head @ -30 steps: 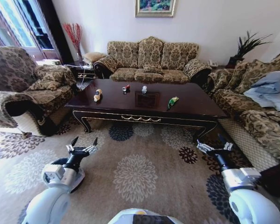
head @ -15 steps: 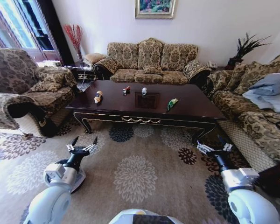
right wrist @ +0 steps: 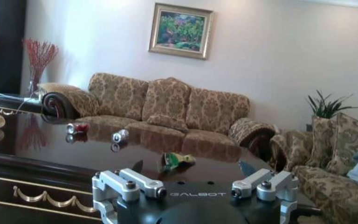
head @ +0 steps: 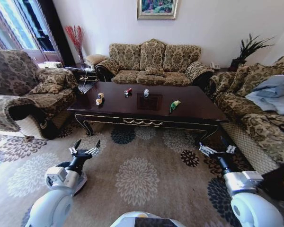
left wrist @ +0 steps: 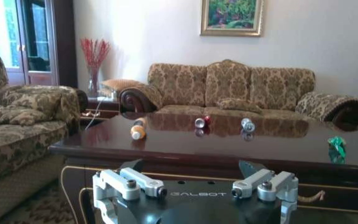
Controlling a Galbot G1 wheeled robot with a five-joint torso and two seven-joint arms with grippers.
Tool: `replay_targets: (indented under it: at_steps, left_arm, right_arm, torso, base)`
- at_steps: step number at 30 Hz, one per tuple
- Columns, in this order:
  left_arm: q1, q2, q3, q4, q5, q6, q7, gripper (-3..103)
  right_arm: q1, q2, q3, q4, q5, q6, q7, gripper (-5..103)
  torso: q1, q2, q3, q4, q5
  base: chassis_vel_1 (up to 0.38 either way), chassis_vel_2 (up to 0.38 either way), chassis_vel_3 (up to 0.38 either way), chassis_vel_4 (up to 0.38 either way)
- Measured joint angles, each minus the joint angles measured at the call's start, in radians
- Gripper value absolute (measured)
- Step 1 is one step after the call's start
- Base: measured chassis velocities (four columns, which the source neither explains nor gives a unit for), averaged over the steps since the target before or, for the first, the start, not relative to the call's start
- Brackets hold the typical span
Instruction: Move to the front of the table and place the trash on the table into the trash bin.
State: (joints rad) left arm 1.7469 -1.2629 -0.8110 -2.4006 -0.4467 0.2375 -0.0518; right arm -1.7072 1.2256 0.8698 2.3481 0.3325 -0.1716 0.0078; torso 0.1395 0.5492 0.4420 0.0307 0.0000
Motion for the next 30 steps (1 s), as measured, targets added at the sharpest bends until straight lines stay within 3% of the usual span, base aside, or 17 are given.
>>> replay_targets:
  at_steps: [4, 6, 12, 19, 30]
  left_arm:
    - [0.008, 0.011, -0.010, 0.068, 0.034, -0.116, 0.046, 100]
    - [0.007, 0.012, -0.007, 0.087, 0.037, -0.128, 0.052, 100]
    - [-0.014, -0.006, 0.026, 0.153, 0.040, -0.143, 0.060, 100]
    - [-0.017, -0.005, 0.030, 0.151, 0.040, -0.143, 0.067, 100]
    - [0.009, -0.020, 0.019, 0.124, 0.017, -0.167, 0.069, 100]
  right_arm:
    - [-0.002, 0.005, -0.003, -0.017, -0.037, 0.004, -0.013, 100]
    - [0.001, 0.008, -0.004, -0.028, -0.047, 0.006, -0.017, 100]
    - [0.017, 0.018, -0.020, -0.073, -0.077, 0.028, -0.016, 100]
    - [0.002, 0.020, -0.014, -0.097, -0.117, 0.064, -0.017, 100]
    - [-0.013, 0.043, -0.015, -0.098, -0.139, 0.084, -0.018, 100]
  torso:
    - [-0.006, -0.015, -0.009, 0.0000, 0.0000]
    - [-0.006, -0.016, -0.010, 0.0000, -0.0001]
    - [-0.007, -0.018, -0.012, 0.0000, 0.0000]
    - [-0.007, -0.019, -0.012, 0.0000, 0.0000]
    - [-0.008, -0.019, -0.012, 0.0000, 0.0001]
  base:
    - [0.000, 0.000, 0.000, 0.000]
    - [0.000, 0.000, 0.000, 0.000]
    - [0.000, 0.000, 0.000, 0.000]
    - [0.049, 0.061, -0.056, -0.058]
    - [0.238, 0.213, -0.230, -0.240]
